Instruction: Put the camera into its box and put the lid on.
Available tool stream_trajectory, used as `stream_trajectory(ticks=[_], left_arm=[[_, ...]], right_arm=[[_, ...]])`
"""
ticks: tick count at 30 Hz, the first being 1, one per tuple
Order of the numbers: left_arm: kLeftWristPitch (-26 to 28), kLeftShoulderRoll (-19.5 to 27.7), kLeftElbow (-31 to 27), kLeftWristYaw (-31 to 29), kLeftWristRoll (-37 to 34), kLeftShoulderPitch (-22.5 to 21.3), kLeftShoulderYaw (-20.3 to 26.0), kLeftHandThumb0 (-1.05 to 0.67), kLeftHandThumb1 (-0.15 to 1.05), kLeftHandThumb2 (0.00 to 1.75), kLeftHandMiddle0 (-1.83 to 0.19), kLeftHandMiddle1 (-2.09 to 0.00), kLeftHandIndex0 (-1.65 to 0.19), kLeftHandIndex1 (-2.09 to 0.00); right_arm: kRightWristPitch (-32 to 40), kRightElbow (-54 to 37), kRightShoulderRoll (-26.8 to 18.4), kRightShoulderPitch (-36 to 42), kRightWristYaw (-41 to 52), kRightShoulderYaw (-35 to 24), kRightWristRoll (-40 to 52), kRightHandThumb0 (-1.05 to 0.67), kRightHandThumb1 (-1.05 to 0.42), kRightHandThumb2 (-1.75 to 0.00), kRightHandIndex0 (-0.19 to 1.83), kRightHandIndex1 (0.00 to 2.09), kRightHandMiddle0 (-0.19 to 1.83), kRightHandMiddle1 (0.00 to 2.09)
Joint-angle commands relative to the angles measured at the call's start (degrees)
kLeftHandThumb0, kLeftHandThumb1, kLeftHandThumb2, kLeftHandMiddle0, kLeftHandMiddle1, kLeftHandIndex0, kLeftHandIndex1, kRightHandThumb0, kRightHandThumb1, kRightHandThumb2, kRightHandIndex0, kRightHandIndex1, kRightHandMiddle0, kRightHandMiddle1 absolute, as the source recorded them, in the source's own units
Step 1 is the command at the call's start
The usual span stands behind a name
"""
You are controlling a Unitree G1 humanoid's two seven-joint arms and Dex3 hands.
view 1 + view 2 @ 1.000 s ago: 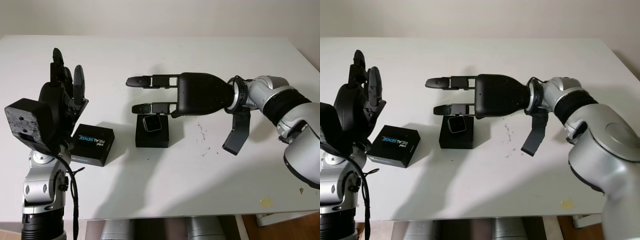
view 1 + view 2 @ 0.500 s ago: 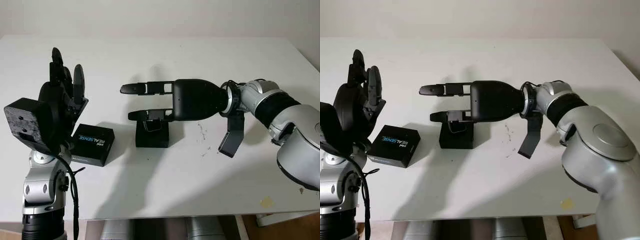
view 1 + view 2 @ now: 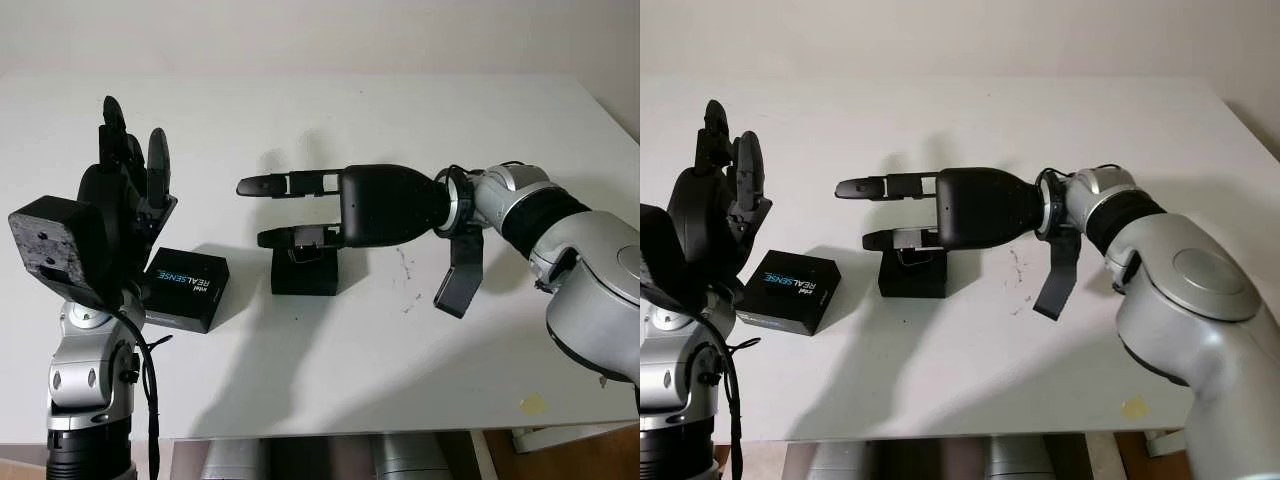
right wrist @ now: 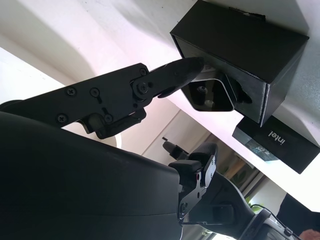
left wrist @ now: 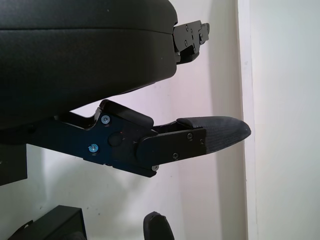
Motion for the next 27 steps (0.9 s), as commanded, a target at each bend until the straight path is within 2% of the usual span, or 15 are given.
stream_trajectory(ticks=[1,14,15,19,22,27], left_arm=[[0.09,-0.18,-1.35,0.22,-0.01,0.45,0.33,-0.73,1.05,0.54,0.19,-0.01,0.19,0.0],[-0.01,-0.55,-1.42,0.25,-0.2,0.68,0.51,-0.74,1.05,0.54,0.19,0.0,0.19,0.0],[-0.1,-0.56,-1.42,0.22,-0.21,0.73,0.52,-0.73,1.05,0.54,0.19,0.0,0.19,0.0],[0.16,-0.51,-1.76,0.16,-0.24,0.81,0.49,-0.73,1.05,0.55,0.19,0.0,0.19,0.0],[0.22,-0.54,-1.92,0.23,-0.26,0.87,0.55,-0.73,1.05,0.54,0.19,0.0,0.19,0.0],[0.3,-0.61,-2.01,0.22,-0.44,0.79,0.63,-0.73,1.05,0.54,0.19,0.0,0.19,0.0]], right_arm=[[0.56,0.51,0.37,-1.61,0.03,0.37,0.3,-0.43,-0.93,-0.05,0.07,0.06,0.32,0.45],[0.13,1.75,1.74,-2.15,1.08,0.29,1.37,-0.45,-0.94,-0.06,0.12,0.07,0.39,0.58],[0.15,1.81,1.83,-2.12,1.02,0.3,1.41,-0.45,-0.94,-0.05,0.13,0.07,0.39,0.64],[0.23,2.01,2.19,-1.93,0.67,0.26,1.59,-0.47,-0.94,-0.05,0.16,0.06,0.36,1.11],[0.81,2.12,2.33,-1.83,0.49,0.5,1.32,-0.47,-0.93,-0.05,0.18,0.07,0.41,1.22],[0.88,2.38,2.43,-1.79,1.0,0.91,1.19,-0.47,-0.93,-0.05,0.17,0.06,0.41,1.26]])
